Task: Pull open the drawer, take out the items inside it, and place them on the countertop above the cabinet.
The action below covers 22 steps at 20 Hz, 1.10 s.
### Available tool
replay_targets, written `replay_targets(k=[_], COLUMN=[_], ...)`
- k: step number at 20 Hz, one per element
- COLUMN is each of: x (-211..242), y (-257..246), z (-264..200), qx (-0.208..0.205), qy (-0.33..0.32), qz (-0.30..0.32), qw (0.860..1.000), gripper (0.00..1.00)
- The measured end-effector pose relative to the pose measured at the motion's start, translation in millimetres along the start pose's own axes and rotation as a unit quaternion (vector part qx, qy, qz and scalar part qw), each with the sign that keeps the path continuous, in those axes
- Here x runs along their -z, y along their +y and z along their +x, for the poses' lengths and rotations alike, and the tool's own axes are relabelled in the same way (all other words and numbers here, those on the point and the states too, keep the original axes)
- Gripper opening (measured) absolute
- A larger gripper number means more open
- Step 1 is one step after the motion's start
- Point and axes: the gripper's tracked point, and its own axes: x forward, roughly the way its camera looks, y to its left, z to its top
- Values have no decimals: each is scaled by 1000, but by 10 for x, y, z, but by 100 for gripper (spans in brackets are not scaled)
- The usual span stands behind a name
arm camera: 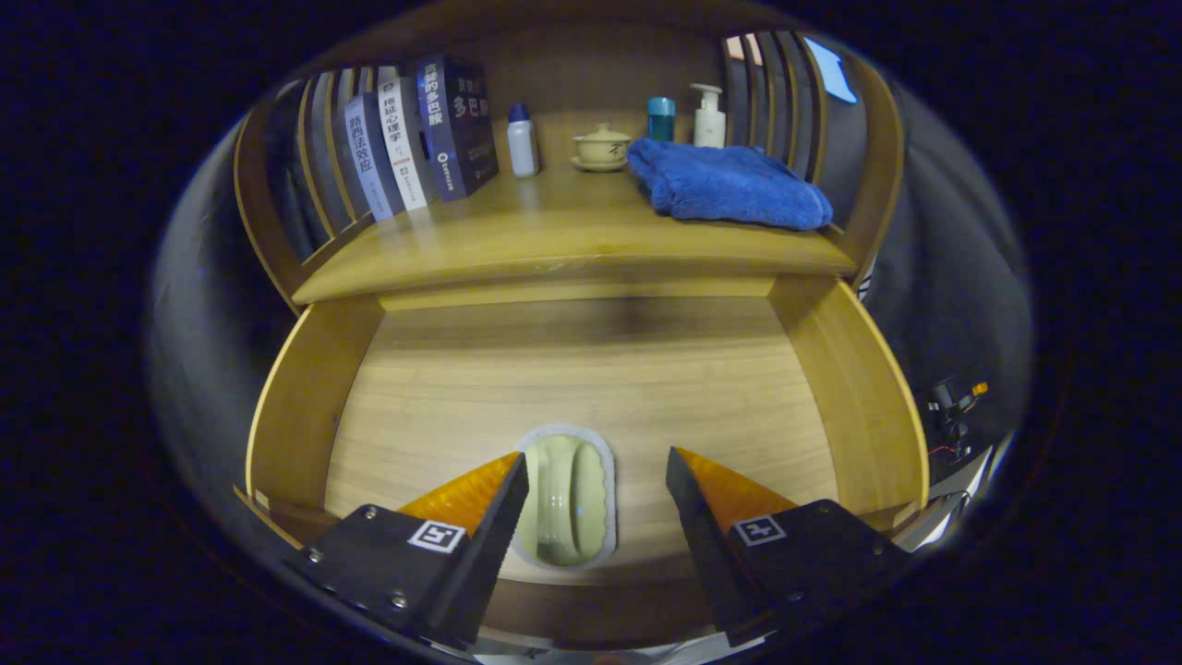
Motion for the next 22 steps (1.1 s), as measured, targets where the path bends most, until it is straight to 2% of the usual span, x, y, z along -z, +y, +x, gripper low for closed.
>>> replay_targets(k=[2, 6, 9, 12, 17, 22], x=[130, 322, 221, 3, -549, -1269], y=[131, 255, 258, 270, 389, 377], z=[74, 189, 103, -160, -698, -1100], qx=[-21, -45, -71, -88, -125, -136], qy=[34, 84, 48, -11, -101, -178], qz=[20, 48, 43, 12, 28, 51], qw=[999, 994, 995, 996, 987, 973], gripper=[85, 44, 13, 13, 13, 13])
